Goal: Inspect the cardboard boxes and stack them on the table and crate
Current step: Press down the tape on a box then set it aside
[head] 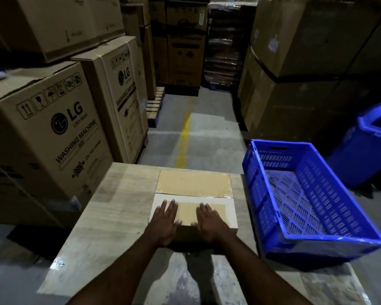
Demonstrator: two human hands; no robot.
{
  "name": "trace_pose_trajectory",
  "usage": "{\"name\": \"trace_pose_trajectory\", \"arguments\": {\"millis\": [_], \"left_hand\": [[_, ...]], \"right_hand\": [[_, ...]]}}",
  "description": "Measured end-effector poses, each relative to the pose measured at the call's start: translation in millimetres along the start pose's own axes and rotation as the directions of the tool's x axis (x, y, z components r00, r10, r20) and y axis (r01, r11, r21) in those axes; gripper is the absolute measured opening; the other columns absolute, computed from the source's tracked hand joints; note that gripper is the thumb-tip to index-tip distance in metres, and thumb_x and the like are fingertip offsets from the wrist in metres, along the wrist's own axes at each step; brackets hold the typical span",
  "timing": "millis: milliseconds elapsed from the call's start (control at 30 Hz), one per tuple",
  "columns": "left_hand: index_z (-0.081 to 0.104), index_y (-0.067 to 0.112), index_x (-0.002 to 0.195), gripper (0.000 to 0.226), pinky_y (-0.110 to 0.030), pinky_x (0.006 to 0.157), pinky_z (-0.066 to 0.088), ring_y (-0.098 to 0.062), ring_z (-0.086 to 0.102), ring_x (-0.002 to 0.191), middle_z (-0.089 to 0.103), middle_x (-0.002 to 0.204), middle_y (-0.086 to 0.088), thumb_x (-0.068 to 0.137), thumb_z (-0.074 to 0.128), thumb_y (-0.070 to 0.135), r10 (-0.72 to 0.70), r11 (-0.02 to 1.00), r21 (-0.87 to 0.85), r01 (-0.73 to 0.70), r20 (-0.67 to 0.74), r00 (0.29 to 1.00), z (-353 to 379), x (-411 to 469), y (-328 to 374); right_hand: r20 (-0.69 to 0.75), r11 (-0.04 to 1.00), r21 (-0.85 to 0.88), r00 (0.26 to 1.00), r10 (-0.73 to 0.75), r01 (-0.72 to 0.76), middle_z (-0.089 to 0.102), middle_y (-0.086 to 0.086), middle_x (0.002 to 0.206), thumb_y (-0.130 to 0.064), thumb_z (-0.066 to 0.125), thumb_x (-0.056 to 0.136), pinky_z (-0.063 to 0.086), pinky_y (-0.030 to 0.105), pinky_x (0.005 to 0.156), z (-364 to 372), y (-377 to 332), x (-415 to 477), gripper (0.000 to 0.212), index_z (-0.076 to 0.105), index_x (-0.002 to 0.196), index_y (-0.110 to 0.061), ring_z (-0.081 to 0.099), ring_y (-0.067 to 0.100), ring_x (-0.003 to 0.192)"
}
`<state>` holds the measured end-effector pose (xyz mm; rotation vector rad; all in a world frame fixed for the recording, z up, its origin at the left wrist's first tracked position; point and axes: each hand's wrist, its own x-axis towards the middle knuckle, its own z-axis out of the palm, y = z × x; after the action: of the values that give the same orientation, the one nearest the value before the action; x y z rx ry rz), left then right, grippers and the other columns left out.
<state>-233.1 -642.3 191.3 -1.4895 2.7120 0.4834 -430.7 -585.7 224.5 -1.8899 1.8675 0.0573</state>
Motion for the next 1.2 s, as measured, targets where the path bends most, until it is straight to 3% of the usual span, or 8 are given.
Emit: {"name": "trace_pose_trajectory", "arguments": {"millis": [400,500,567,667,767,833,933,1200], "left_hand": [[-0.007,0.016,0.155,0.099,-0.034,0.119,-0.011,-0.024,-0.022,0.147,-0.022,0.155,0.003,0.076,-0.017,0.074,-0.006,1.000,0.017,0.006,-0.009,1.000,7.2,-29.6,6.7],[0.015,0.007,0.155,0.104,-0.041,0.119,0.004,-0.036,0.006,0.149,0.007,0.162,-0.011,0.085,0.029,0.081,0.021,0.988,0.149,-0.028,0.051,0.998,11.5,-31.5,0.3],[0.035,0.003,0.149,0.111,-0.046,0.114,0.030,-0.041,0.035,0.140,0.033,0.155,-0.017,0.067,0.069,0.069,0.024,0.973,0.226,-0.040,0.073,0.997,12.4,-23.0,-4.4],[0.046,0.004,0.143,0.101,-0.045,0.098,0.049,-0.038,0.052,0.129,0.046,0.147,-0.015,0.058,0.086,0.043,0.014,0.972,0.231,-0.033,0.081,0.997,1.5,-10.3,-8.9],[0.028,0.005,0.152,0.088,-0.046,0.110,0.038,-0.040,0.034,0.142,0.032,0.156,-0.016,0.082,0.069,0.040,0.049,0.967,0.242,-0.080,0.134,0.990,-4.5,-6.4,-11.6],[0.017,0.005,0.155,0.084,-0.047,0.117,0.025,-0.038,0.019,0.148,0.018,0.161,-0.016,0.094,0.040,0.059,0.084,0.969,0.224,-0.107,0.107,0.991,-5.2,-5.7,-13.4],[0.016,0.000,0.154,0.110,-0.045,0.121,0.015,-0.035,0.017,0.149,0.015,0.161,-0.018,0.082,0.000,0.082,0.034,0.997,0.070,-0.035,0.007,0.999,-8.3,-1.4,-15.4],[0.003,0.006,0.156,0.105,-0.039,0.121,0.004,-0.026,-0.004,0.152,-0.004,0.164,-0.014,0.073,-0.007,0.070,-0.120,0.993,0.015,0.120,0.015,0.993,-10.6,5.6,-28.5]], "right_hand": [[-0.032,0.984,-0.177,0.999,0.004,-0.009,-0.014,0.014,0.163,-0.051,0.035,0.102,-0.001,0.043,0.122,27.8,-9.9,-16.0,0.083,-0.006,0.155,-0.003,-0.013,0.031,0.151],[-0.078,0.961,-0.276,0.997,-0.024,0.002,-0.010,0.020,0.163,-0.035,0.043,0.102,0.003,0.046,0.122,33.4,-10.9,-18.9,0.079,-0.006,0.155,0.000,-0.009,0.036,0.151],[-0.110,0.954,-0.299,0.993,-0.029,-0.005,-0.008,0.019,0.164,-0.023,0.039,0.105,0.004,0.045,0.122,30.8,-9.3,-15.7,0.070,-0.006,0.155,-0.001,-0.006,0.036,0.151],[-0.117,0.949,-0.314,0.992,-0.057,0.017,-0.006,0.016,0.164,-0.019,0.031,0.106,0.005,0.042,0.122,25.3,-2.1,-7.4,0.063,-0.005,0.156,-0.005,-0.005,0.032,0.152],[-0.074,0.953,-0.302,0.996,-0.059,0.034,-0.005,0.014,0.165,-0.020,0.029,0.107,0.005,0.041,0.122,21.9,2.0,-2.3,0.061,-0.003,0.157,-0.006,-0.003,0.031,0.152],[-0.064,0.971,-0.233,0.996,-0.066,0.050,0.001,0.014,0.165,-0.029,0.034,0.106,0.011,0.042,0.122,16.3,2.7,0.4,0.064,0.002,0.157,-0.007,0.002,0.030,0.152],[-0.145,0.999,-0.023,0.989,0.019,-0.023,0.007,0.015,0.165,-0.048,0.031,0.104,0.012,0.044,0.123,4.3,16.1,7.6,0.071,0.007,0.157,-0.007,0.007,0.031,0.152],[-0.170,0.989,-0.027,0.975,0.142,-0.148,-0.005,0.008,0.166,-0.047,0.020,0.105,-0.001,0.039,0.124,10.6,46.4,6.7,0.068,0.000,0.158,-0.008,-0.009,0.023,0.152]]}}
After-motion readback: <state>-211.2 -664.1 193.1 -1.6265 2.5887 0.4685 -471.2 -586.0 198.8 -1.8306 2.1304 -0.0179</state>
